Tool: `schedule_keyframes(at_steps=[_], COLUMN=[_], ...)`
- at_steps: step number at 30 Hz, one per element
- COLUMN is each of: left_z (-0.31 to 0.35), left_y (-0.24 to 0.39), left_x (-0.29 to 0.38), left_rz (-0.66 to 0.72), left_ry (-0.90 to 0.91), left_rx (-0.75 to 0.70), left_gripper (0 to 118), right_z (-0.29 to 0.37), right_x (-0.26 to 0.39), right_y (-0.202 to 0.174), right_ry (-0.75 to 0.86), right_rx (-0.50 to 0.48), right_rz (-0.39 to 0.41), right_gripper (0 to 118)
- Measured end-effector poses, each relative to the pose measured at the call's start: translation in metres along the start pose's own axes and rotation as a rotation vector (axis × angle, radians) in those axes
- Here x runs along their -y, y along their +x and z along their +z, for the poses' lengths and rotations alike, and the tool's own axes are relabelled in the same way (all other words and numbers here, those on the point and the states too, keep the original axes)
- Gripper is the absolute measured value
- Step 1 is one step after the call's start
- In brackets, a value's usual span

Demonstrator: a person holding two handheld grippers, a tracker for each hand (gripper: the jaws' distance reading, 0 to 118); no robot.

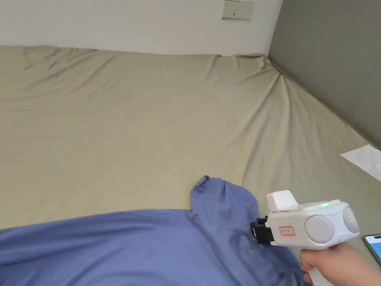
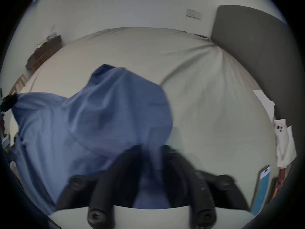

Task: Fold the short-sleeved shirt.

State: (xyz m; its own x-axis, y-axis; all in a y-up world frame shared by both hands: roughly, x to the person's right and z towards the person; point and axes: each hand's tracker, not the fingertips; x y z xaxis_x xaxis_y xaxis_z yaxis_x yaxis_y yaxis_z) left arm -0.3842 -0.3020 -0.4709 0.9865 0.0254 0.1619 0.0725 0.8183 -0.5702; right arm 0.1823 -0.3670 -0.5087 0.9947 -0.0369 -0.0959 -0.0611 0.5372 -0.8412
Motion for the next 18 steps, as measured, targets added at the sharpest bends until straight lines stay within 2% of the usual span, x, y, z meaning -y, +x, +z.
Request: schedule_keyframes(at_steps=[1, 3, 5, 8, 12, 18], left_z=[0.0, 0.002, 0.005, 0.015, 0.026, 0.042], left_y=[-0.002, -0.001, -0.001, -0.004, -0.009, -0.014], left_x=[0.001, 0.002, 0.002, -0.008, -0.03, -0.071], left_rz=[0.006, 0.007, -0.003, 0.019, 0.044, 0.021], left_ry=[-0.005, -0.01, -0.009, 0.021, 0.071, 0.148], left_rx=[0.002, 0.004, -0.001, -0.002, -0.012, -0.015], left_gripper=[0, 0, 0, 0, 0, 0], right_z=[0.001, 0.006, 0.015, 0.042, 0.086, 0.151], right_x=[0.003, 0.007, 0.009, 0.006, -0.011, -0.041], right_y=[-0.002, -0.009, -0.012, -0.009, -0.001, 0.007], right_ry=[-0.018, -0.025, 0.017, 0.147, 0.288, 0.417], right_rx=[-0.005, -0.02, 0.017, 0.044, 0.102, 0.072], right_rz=[-0.039, 0.023, 0.047, -0.007, -0.018, -0.036], right_gripper=[7, 7, 7, 7, 7, 7])
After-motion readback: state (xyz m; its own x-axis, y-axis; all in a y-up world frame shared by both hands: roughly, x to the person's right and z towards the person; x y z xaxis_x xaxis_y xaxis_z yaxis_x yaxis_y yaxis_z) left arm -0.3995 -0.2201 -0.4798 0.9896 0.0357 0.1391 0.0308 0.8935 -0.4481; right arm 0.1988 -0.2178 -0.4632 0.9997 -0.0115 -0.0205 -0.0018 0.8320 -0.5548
